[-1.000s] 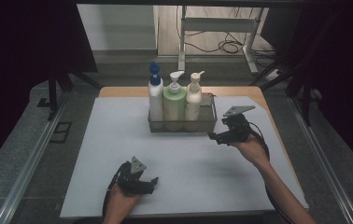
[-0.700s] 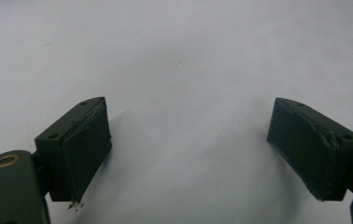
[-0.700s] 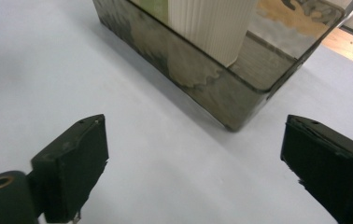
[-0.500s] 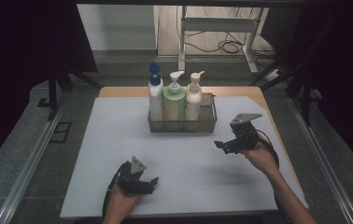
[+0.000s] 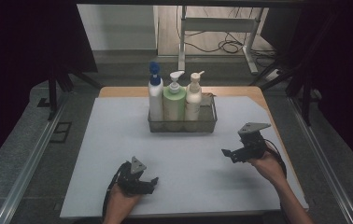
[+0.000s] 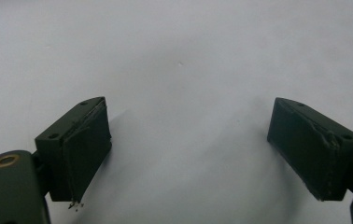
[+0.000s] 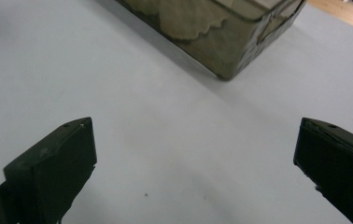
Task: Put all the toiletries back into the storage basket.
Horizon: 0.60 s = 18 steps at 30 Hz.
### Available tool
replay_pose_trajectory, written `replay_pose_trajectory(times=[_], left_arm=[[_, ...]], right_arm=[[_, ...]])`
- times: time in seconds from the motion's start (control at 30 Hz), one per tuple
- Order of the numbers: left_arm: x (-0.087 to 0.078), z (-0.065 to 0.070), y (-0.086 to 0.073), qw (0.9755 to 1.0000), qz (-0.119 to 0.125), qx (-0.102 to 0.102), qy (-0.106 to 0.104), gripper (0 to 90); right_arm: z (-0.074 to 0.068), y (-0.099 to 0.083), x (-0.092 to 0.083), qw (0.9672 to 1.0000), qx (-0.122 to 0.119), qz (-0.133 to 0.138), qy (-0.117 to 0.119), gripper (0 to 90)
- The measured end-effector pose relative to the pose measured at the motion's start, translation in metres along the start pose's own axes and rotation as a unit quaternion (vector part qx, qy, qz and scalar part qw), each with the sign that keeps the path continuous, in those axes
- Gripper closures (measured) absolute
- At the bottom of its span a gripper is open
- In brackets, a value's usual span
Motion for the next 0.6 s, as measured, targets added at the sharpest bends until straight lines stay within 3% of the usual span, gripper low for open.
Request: replay_pose_trajectory(times=[0.6], left_arm=[[0.0,0.0,0.0,1.0,0.0,0.0,0.0,12.9]], right_arm=[[-0.008,-0.047,0.021,0.9999,0.011,-0.008,0.011,0.0]])
Point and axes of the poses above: each handheld gripper's, and its own axes: x roughly forward along the jaws, y roughly out of its top, z roughly to its right, the point moved 5 cm from there along x, roughly forward along the jaws, and after that the axes turned 8 degrees about -z, right-handed, at the moved point
